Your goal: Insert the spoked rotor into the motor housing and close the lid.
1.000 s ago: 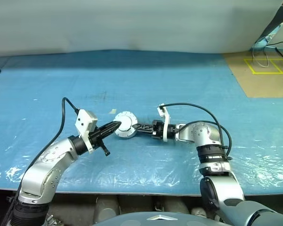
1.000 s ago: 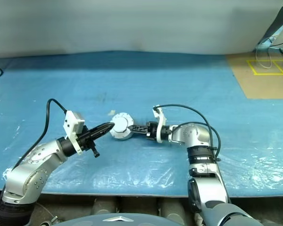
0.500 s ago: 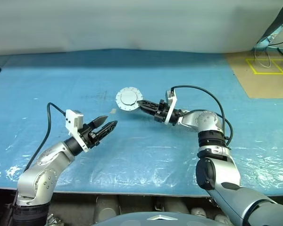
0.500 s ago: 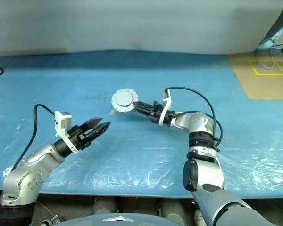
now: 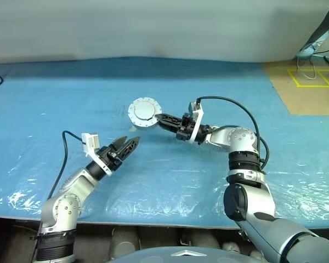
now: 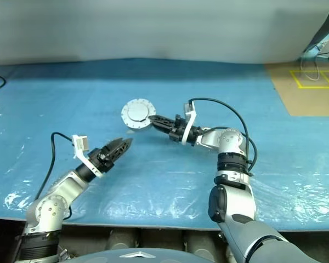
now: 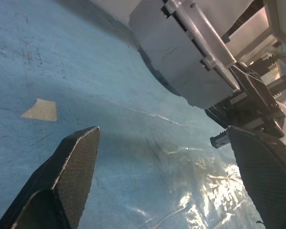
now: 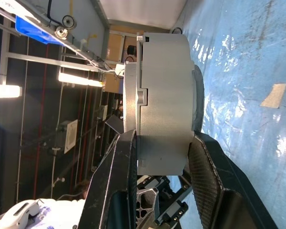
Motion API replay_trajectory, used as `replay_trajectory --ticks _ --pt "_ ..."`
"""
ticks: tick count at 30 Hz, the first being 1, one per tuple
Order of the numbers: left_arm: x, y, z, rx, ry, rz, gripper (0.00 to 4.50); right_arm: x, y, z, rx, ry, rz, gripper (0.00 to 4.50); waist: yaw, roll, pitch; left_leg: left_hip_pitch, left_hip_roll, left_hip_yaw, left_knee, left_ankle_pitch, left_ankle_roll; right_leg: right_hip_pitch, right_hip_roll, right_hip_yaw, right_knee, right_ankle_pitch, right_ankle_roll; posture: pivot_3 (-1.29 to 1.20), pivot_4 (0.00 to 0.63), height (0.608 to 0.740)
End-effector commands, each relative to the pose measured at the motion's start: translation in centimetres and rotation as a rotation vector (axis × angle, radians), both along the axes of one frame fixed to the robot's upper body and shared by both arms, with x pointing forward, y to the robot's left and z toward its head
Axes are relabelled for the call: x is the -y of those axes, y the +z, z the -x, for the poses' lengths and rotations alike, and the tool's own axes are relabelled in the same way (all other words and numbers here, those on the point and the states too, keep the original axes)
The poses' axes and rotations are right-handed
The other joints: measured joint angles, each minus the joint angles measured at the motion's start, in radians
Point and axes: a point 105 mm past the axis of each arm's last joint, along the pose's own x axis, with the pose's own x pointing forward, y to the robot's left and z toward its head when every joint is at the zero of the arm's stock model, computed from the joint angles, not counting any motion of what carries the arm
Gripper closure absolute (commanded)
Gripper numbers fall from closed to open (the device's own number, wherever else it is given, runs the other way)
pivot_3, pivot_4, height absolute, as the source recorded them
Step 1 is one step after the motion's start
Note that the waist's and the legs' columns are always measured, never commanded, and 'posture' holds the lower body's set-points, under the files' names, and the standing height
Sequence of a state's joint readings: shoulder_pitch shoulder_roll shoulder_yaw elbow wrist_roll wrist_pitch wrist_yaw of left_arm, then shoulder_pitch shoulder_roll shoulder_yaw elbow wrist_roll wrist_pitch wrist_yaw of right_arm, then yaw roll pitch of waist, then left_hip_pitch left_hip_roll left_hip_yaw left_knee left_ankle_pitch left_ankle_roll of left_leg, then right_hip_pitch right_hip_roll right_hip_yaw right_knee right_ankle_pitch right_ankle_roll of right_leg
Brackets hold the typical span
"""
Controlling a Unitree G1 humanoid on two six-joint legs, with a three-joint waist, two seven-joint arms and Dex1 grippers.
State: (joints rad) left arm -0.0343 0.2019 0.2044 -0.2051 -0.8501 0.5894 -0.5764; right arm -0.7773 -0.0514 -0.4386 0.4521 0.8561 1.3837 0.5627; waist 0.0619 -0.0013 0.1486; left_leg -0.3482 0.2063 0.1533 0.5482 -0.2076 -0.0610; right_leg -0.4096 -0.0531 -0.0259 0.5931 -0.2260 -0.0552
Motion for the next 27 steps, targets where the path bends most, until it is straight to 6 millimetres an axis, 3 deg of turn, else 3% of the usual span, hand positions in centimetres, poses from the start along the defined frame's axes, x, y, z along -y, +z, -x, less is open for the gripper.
replay_trajectory --ticks 1,8,16,20,27 --pt "0.6 2.1 -0.8 0.071 -0.002 0.078 0.05 -0.3 3.5 0.4 0.11 0.026 -0.087 3.27 0.005 0.0 0.0 0.0 0.0 0.0 0.0 0.0 0.0 0.0 0.0 0.0 0.0 0.0 0.0 0.0 0.15 0.74" --pt "2.1 2.5 0.0 0.066 -0.114 0.167 0.05 0.1 3.2 0.1 0.105 0.006 -0.058 3.27 0.009 0.0 0.0 0.0 0.0 0.0 0.0 0.0 0.0 0.0 0.0 0.0 0.0 0.0 0.0 0.0 0.15 0.74" --pt "1.7 2.4 -1.6 0.042 -0.075 0.261 0.05 -0.1 2.8 0.3 0.096 0.015 -0.032 3.27 0.009 -0.001 0.0 -0.001 0.0 0.0 0.001 0.0 -0.001 0.0 0.0 0.0 0.001 0.001 0.002 0.0 0.15 0.74" --pt "1.1 2.1 -3.3 0.011 -0.002 0.305 0.05 -0.1 2.7 0.3 0.093 0.014 -0.025 3.27 0.009 -0.001 0.0 -0.001 0.0 0.0 0.001 0.0 -0.001 0.0 0.0 0.0 0.001 0.002 0.003 0.0 0.15 0.74" --pt "2.4 3.5 -3.7 0.026 -0.031 0.337 0.05 -0.3 2.5 0.4 0.088 0.019 -0.009 3.27 0.009 -0.001 0.001 -0.002 0.0 -0.001 0.001 0.0 -0.001 0.0 0.0 0.0 0.001 0.002 0.004 0.0 0.15 0.74"
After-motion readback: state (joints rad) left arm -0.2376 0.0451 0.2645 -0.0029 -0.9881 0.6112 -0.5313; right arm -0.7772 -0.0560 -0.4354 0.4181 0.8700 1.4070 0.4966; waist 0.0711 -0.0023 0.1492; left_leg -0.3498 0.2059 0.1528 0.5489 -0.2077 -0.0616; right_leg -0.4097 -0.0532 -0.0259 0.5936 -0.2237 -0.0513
